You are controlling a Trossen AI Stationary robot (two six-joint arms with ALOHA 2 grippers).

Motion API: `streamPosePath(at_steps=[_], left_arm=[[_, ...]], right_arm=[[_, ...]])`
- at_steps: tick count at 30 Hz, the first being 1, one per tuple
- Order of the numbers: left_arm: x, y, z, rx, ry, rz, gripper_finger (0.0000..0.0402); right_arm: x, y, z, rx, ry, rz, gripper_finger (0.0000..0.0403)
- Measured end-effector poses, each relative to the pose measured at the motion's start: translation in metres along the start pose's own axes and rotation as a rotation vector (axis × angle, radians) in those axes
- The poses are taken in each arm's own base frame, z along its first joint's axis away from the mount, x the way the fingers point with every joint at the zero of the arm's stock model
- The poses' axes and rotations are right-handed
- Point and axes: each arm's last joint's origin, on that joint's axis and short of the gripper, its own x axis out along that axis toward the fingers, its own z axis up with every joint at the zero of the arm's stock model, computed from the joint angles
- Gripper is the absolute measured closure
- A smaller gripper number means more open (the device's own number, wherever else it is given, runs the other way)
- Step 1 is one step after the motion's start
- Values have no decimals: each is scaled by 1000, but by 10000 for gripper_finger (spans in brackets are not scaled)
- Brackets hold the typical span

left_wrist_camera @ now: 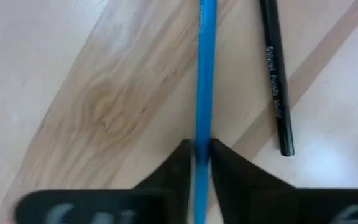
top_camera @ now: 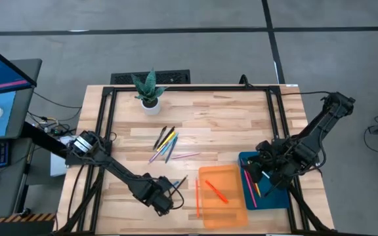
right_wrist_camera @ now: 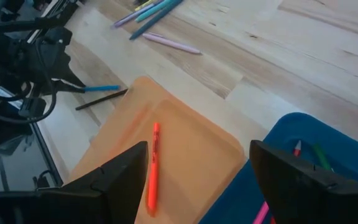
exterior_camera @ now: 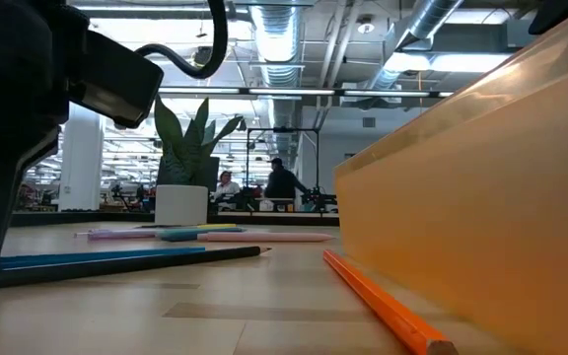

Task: Sort pens & pencils
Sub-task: Put the blue pencil into the blue bin

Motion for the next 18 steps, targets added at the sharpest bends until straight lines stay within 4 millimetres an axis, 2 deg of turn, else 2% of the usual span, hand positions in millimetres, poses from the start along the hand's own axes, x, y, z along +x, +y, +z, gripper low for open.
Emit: streamPosePath(at_steps=[2, 7, 11, 15, 18], left_arm=[[0, 1, 1, -5, 15, 1, 390], [-2, -1, 1, -4, 10, -10, 397], [-20, -7, 4, -5, -49, -25, 399], [-59, -9, 10, -25, -188, -123, 400], [-77, -3, 11, -60, -282, -143, 400]], right_arm=[[0, 0, 0, 0, 0, 0, 101], [0, 0, 0, -6, -1, 1, 101], [0, 1, 0, -8, -8, 9, 101], [1, 3, 2, -40, -16, 24, 101], [3, 7, 5, -55, -28, 52, 101]])
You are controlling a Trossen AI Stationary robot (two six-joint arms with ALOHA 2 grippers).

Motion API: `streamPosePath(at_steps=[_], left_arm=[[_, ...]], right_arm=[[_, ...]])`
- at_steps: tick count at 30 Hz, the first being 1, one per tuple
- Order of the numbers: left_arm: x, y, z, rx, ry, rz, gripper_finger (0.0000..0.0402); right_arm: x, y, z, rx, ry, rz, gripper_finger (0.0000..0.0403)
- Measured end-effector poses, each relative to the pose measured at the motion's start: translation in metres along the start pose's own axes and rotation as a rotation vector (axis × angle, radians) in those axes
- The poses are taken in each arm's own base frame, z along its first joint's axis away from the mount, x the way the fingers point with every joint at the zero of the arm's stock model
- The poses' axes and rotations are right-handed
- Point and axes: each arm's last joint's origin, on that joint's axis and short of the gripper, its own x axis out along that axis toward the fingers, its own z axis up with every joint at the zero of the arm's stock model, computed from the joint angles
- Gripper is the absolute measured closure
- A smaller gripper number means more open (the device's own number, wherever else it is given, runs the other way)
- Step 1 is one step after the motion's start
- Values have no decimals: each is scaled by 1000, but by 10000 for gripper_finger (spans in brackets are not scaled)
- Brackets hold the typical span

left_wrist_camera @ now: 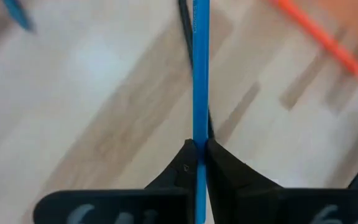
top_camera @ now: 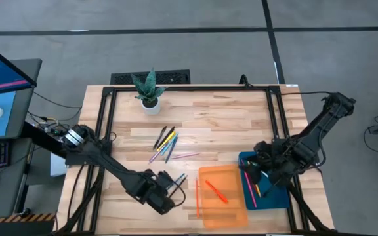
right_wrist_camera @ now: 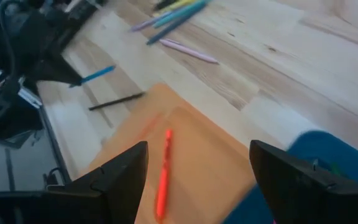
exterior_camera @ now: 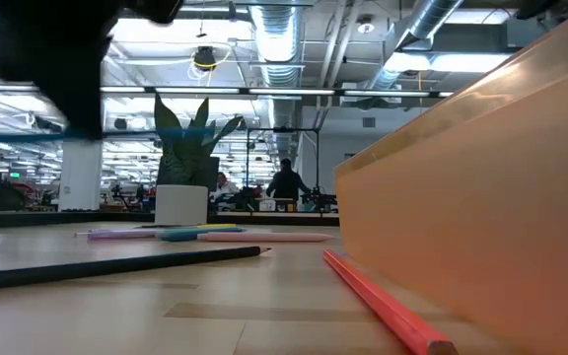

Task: Sort pens & pencils
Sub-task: Put the blue pencil into the blue bin

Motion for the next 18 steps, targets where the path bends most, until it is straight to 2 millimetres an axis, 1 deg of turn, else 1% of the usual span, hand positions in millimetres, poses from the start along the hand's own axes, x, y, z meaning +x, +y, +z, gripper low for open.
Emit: streamPosePath(at_steps=[3, 5, 11, 15, 18], left_arm=[[-28, 3, 10, -39, -132, -61, 401], [-45, 4, 16, -46, -237, -108, 401], [-105, 5, 41, -59, -647, -265, 400], [-129, 2, 55, -39, -838, -316, 400], [-138, -2, 68, -11, -918, -361, 400]], right_arm=[[4, 7, 7, -27, -40, 48, 101], [7, 13, 15, -49, -85, 91, 101], [13, 39, 55, -123, -290, 308, 101], [12, 47, 83, -158, -435, 421, 101], [11, 48, 97, -180, -513, 462, 101]])
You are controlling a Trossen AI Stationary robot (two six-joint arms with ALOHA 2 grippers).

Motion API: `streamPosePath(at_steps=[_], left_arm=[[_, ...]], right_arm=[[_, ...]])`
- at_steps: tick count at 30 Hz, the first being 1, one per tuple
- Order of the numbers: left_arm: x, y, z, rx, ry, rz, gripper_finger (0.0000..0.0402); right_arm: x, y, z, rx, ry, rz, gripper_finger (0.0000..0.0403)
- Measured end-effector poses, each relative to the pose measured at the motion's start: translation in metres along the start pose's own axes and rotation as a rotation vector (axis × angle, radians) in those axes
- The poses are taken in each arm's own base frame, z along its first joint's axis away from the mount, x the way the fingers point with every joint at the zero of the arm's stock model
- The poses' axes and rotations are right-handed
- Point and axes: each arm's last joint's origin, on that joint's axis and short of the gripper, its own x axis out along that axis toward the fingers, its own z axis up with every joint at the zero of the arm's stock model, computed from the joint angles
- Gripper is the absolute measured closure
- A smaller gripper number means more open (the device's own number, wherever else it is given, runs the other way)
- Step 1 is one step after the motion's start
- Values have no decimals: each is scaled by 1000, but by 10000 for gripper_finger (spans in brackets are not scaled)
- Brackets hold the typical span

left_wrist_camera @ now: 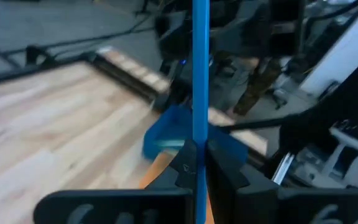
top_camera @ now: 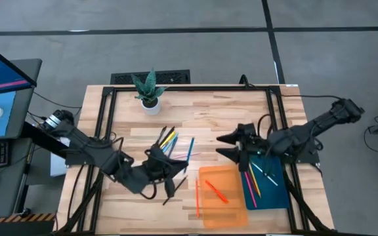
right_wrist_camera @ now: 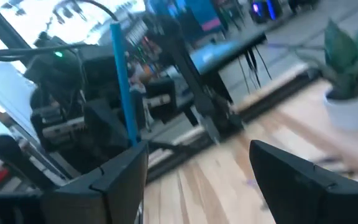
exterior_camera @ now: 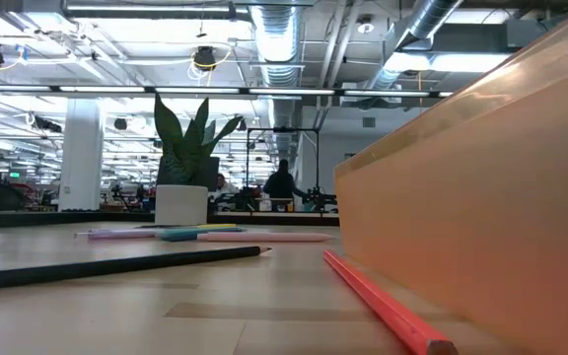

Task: Sort pens & pencils
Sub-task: Put the blue pencil into the blue bin

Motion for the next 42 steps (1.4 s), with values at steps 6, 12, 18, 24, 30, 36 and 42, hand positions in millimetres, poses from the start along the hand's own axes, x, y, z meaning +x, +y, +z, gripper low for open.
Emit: streamPosePath(at_steps=[6, 12, 18, 24, 30, 36, 42], left_arm=[[23, 8, 15, 13, -38, -36, 400], [54, 23, 29, 6, -61, -89, 399], [82, 38, 33, -3, -34, -152, 399], [93, 41, 36, -28, -50, -215, 399], [94, 41, 35, -25, -38, -231, 399], [95, 42, 35, -18, -43, -221, 399], [96, 44, 36, -16, -50, -195, 399]], right_arm=[[5, -6, 10, -46, -49, 26, 101], [6, -7, 11, -73, -49, 24, 101], [6, -7, 11, -91, -49, 23, 101], [7, -10, 10, -101, -41, -4, 101], [10, -18, 14, -106, -48, -33, 102], [14, -23, 18, -105, -34, 15, 159], [15, -25, 21, -101, -32, 50, 278]])
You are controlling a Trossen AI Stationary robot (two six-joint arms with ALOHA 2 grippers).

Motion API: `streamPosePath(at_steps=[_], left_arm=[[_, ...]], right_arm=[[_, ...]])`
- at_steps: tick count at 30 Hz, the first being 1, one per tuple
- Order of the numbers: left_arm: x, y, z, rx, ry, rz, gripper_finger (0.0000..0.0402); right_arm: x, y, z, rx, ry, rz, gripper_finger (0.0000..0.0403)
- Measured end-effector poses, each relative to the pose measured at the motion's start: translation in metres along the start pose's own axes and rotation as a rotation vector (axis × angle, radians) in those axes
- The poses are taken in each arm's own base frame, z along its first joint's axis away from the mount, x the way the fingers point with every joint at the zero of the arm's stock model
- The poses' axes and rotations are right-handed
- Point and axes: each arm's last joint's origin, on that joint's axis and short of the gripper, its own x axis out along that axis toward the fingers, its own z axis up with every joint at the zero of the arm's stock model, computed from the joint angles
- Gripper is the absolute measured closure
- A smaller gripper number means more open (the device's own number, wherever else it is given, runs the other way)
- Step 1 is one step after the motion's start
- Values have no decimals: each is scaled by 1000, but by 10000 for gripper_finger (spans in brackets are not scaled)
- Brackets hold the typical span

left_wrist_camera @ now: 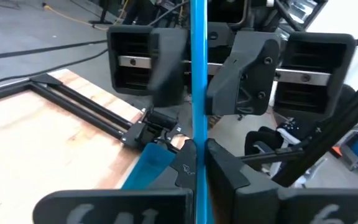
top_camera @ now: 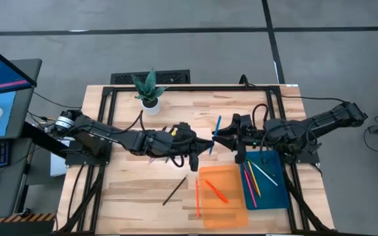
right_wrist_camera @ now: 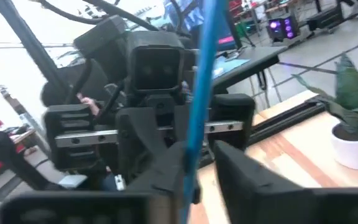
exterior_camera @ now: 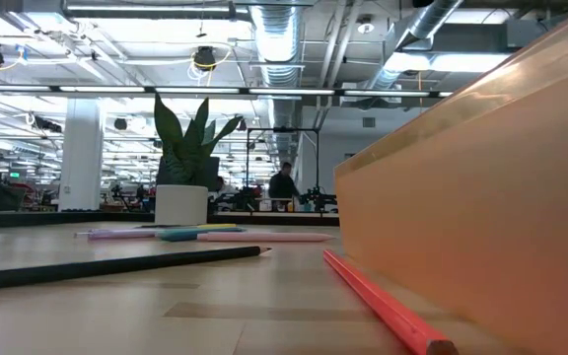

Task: Sort pens & pencils
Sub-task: Put the blue pencil into the blue bin

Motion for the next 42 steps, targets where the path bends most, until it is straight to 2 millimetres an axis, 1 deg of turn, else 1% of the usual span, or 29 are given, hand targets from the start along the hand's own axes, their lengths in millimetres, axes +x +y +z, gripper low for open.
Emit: streamPosePath(at_steps=[3, 4, 5, 18, 23, 26, 29, 32, 34, 36, 39, 42], left_arm=[[0, 0, 0, -13, 0, 1, 399], [0, 0, 0, -12, 1, 1, 399], [0, 0, 0, -10, 3, 4, 399], [0, 1, 0, -10, 5, 8, 399], [0, 2, 0, -8, -1, 34, 396], [-1, 3, -3, 4, 35, 48, 375], [-2, 2, -8, 2, 88, 18, 338], [-2, 4, -11, -18, 132, 18, 297], [-5, 8, -15, -26, 196, 55, 272], [-11, 11, -19, -56, 251, 117, 254], [-17, 20, -27, -92, 341, 224, 240], [-22, 26, -36, -106, 425, 304, 238]], right_arm=[[1, 0, 1, 2, 2, 29, 358], [1, -1, 1, 3, 6, 32, 377], [1, -1, 1, 3, 9, 37, 384], [1, -2, 1, 39, 10, 31, 384], [0, -3, 2, 45, -15, -25, 384], [-4, -8, 8, 48, -37, -64, 384], [-13, -14, 16, 44, -22, -158, 384], [-25, -19, 21, 47, 48, -266, 384], [-37, -21, 24, 82, 111, -337, 384], [-50, -25, 19, 142, 207, -410, 384], [-68, -27, -3, 264, 419, -528, 384], [-87, -21, -32, 336, 655, -679, 384]])
